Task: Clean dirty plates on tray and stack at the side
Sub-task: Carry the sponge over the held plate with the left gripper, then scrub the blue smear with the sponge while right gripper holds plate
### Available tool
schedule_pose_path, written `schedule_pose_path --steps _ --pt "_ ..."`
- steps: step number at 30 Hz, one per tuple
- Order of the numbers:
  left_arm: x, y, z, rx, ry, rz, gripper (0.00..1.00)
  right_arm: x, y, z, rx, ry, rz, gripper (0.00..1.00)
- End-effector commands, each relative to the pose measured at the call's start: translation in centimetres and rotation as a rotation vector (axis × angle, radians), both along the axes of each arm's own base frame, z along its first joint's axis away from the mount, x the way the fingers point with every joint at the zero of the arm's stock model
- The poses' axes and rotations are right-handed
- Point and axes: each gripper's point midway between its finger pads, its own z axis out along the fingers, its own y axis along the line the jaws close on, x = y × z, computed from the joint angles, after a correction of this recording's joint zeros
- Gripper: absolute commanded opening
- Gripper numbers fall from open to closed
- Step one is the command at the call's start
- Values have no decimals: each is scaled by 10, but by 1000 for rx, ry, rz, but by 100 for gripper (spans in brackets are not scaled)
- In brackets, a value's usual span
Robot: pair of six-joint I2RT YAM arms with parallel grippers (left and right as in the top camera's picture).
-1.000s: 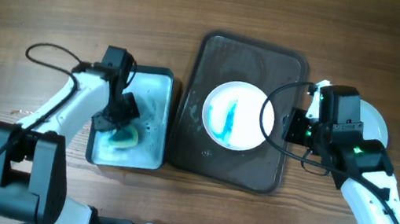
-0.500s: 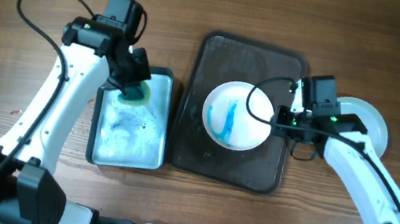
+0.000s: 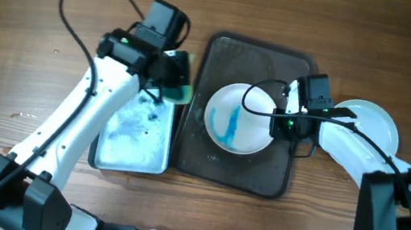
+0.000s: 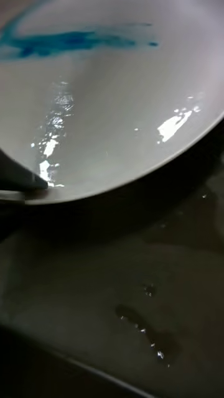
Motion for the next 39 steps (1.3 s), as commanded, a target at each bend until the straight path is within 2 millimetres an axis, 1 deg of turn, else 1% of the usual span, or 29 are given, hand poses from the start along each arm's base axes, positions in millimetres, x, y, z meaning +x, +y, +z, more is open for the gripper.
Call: schedule_pose_path --steps 1,3,4,6,8,10,14,17,18,19,21,23,25,26,27,28,29,33,35,36,37,39 --pt "-3 -45 -2 -115 28 -65 4 -1 -1 -11 -2 42 -39 4" --pt "-4 -64 -13 -137 43 -108 4 -1 -3 -12 -13 49 -58 4" --pt "-4 -77 -22 -149 58 -136 4 -1 -5 -13 -21 48 -61 4" --pt "-7 -94 -35 -164 81 -173 4 0 -6 -13 -29 46 -65 4" --pt "-11 -115 -57 -181 119 -219 4 -2 -7 -13 -32 51 -66 4" --pt "-15 -131 -77 -191 156 -247 4 -3 -7 -14 -33 57 -66 5" --pt "-25 -156 -122 -196 237 -258 4 -6 -8 -14 -36 68 -66 4" --pt "-32 -171 -148 -222 280 -291 4 -7 -8 -14 -37 72 -66 4" --pt "-32 -172 -155 -214 288 -291 4 -7 -8 -14 -37 72 -66 4" --pt "-31 -168 -162 -188 289 -280 4 -7 -8 -14 -37 73 -66 4" --pt "-28 -149 -176 -90 288 -237 4 -7 -8 -14 -37 73 -66 4" --pt "-21 -116 -184 67 267 -159 4 -8 -8 -15 -38 76 -66 4" --pt "-13 -80 -184 229 234 -94 4 -8 -8 -15 -38 78 -65 4" --pt "-6 -47 -180 381 204 -47 4 -8 -8 -15 -38 78 -66 4" --pt "-4 -33 -177 447 192 -33 4 -8 -8 -15 -38 78 -66 4" --pt "-2 -24 -176 490 186 -35 4 -8 -8 -15 -38 78 -66 4" --pt "-2 -18 -175 515 185 -50 4 -8 -8 -15 -38 78 -66 4" --pt "-1 -17 -175 522 189 -75 4 -8 -8 -15 -38 79 -66 4" --pt "-3 -22 -176 495 200 -81 4 -8 -8 -15 -39 80 -66 4" --pt "-4 -27 -178 464 208 -87 4 -8 -8 -15 -39 80 -66 4" --pt "-7 -38 -180 405 227 -100 4 -9 -8 -15 -39 81 -66 4" --pt "-15 -72 -183 221 275 -145 4 -9 -8 -15 -39 83 -66 4"
